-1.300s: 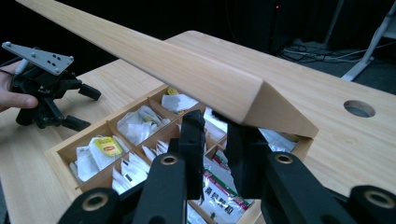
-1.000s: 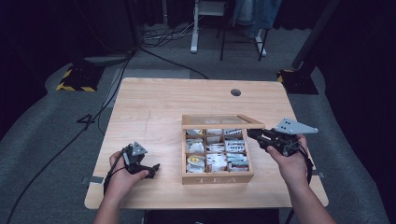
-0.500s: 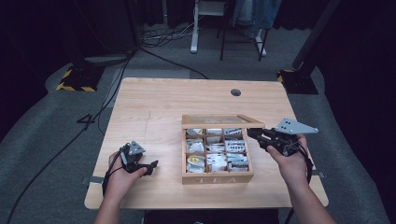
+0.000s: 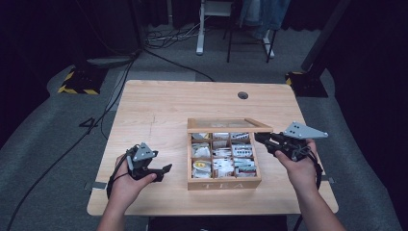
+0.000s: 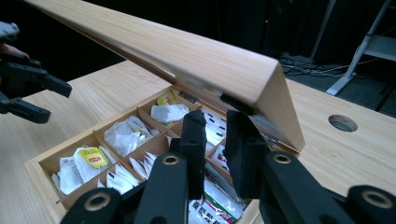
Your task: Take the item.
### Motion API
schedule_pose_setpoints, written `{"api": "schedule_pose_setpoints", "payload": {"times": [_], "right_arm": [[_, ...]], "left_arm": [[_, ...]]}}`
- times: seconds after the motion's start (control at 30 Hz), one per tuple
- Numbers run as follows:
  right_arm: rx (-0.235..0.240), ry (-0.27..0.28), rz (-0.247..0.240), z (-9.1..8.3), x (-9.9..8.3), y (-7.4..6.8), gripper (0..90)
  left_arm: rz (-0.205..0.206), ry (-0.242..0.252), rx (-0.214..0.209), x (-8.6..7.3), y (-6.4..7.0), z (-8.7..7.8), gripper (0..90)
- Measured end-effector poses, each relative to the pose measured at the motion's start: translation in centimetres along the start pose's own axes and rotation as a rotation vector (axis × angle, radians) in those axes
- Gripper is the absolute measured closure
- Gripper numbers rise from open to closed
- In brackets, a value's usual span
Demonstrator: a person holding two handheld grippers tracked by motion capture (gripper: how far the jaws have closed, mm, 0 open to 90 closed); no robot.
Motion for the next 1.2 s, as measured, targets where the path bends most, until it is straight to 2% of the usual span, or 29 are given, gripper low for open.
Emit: {"api": "schedule_pose_setpoints", "payload": {"times": [0.33,0.47,0.5,0.53,0.6,0.93,0.97,1.0,1.07,1.1,1.2], "right_arm": [[0.0,0.0,0.0,-0.1,0.0,0.0,77.4],[0.0,0.0,0.0,-0.1,0.0,0.0,77.4],[0.0,0.001,0.0,-0.1,0.0,0.0,77.4],[-0.002,0.001,0.0,-0.1,0.0,0.0,77.4],[-0.002,0.004,0.003,-0.2,0.0,0.0,77.4],[-0.001,0.004,0.005,-0.2,0.0,0.2,77.4],[-0.001,0.004,0.005,-0.2,0.0,0.2,77.4],[-0.001,0.004,0.005,-0.3,0.0,0.2,77.4],[-0.001,0.003,0.005,-0.3,0.0,0.2,77.3],[-0.001,0.004,0.005,-0.3,0.0,0.2,77.3],[-0.001,0.003,0.004,-0.3,0.0,0.2,77.1]], "left_arm": [[0.067,0.046,-0.087,3.5,4.0,-0.1,27.9],[0.107,0.062,-0.119,4.8,5.6,0.5,27.7],[0.107,0.062,-0.119,4.8,5.6,0.5,27.6],[0.117,0.067,-0.142,5.3,6.5,0.9,27.6],[0.134,0.066,-0.165,5.8,7.2,1.3,27.6],[0.174,0.066,-0.261,7.4,10.3,3.7,27.7],[0.174,0.066,-0.261,7.4,10.3,3.7,27.8],[0.182,0.066,-0.284,7.7,10.9,4.1,28.0],[0.181,0.068,-0.294,7.8,11.2,4.4,28.6],[0.177,0.066,-0.318,8.0,11.7,4.8,29.5],[0.175,0.058,-0.349,8.2,12.5,5.6,31.3]]}}
Point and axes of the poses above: each handheld gripper's, and its own axes: z roughly forward along the jaws, x roughly out of its top, y roughly to its right, the point moved 8 cm from there along z, roughly forward along the jaws, and after that the axes turned 14 degrees about y, right-handed, at the moved point
